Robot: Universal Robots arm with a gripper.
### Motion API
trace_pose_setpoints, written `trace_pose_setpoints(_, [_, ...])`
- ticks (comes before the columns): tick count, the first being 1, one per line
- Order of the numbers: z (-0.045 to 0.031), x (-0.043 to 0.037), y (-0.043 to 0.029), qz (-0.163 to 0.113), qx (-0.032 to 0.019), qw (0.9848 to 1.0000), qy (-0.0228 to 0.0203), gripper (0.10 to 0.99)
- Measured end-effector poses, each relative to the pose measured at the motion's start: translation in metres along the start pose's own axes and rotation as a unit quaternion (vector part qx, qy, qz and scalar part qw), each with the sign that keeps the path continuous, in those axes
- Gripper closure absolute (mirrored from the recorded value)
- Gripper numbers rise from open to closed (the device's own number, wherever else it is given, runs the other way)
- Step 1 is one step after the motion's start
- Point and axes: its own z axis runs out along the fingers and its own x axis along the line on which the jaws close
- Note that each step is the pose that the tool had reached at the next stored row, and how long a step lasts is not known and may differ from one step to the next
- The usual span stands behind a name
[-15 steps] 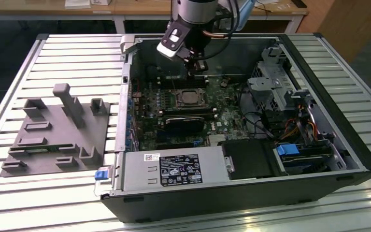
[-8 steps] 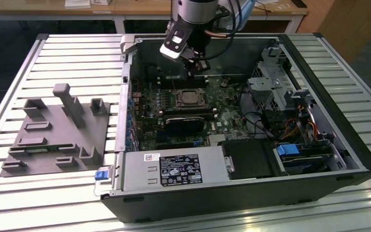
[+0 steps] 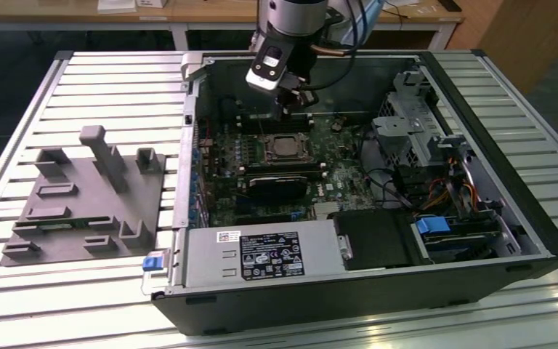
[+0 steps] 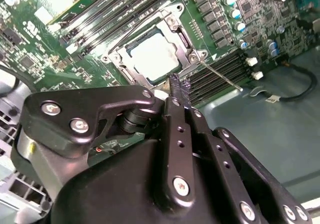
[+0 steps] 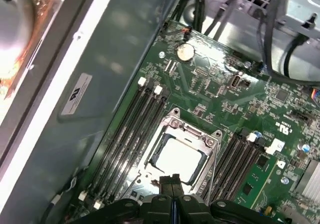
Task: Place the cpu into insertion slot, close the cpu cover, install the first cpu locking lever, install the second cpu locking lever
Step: 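Install the first cpu locking lever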
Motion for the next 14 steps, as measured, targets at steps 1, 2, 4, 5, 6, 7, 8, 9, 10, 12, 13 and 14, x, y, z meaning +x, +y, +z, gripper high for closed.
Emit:
trace_pose_setpoints(1, [0.0,0.0,0.0,-0.005,0.0003,1.0,0.0001,0.969])
trace_pose_setpoints(2, [0.0,0.0,0.0,-0.01,0.0006,0.9999,0.0002,0.969])
trace_pose_setpoints(4, [0.0,0.0,0.0,-0.019,0.0012,0.9998,0.0004,0.969])
trace_pose_setpoints(5, [0.0,0.0,0.0,-0.024,0.0015,0.9997,0.0005,0.969])
trace_pose_setpoints(6, [0.0,0.0,0.0,-0.028,0.0018,0.9996,0.0005,0.969])
trace_pose_setpoints(7, [0.0,0.0,0.0,-0.031,0.002,0.9995,0.0006,0.969])
trace_pose_setpoints(8, [0.0,0.0,0.0,-0.035,0.0023,0.9994,0.0007,0.969])
trace_pose_setpoints(9, [0.0,0.0,0.0,-0.039,0.0025,0.9992,0.0008,0.969])
trace_pose_setpoints(10, [0.0,0.0,0.0,-0.043,0.0028,0.9991,0.0008,0.969])
trace_pose_setpoints(12, [0.0,0.0,0.0,-0.051,0.0033,0.9987,0.001,0.969])
trace_pose_setpoints(13, [0.0,0.0,0.0,-0.074,0.0048,0.9972,0.0014,0.969])
trace_pose_setpoints(14, [0.0,0.0,0.0,-0.078,0.005,0.9969,0.0015,0.969])
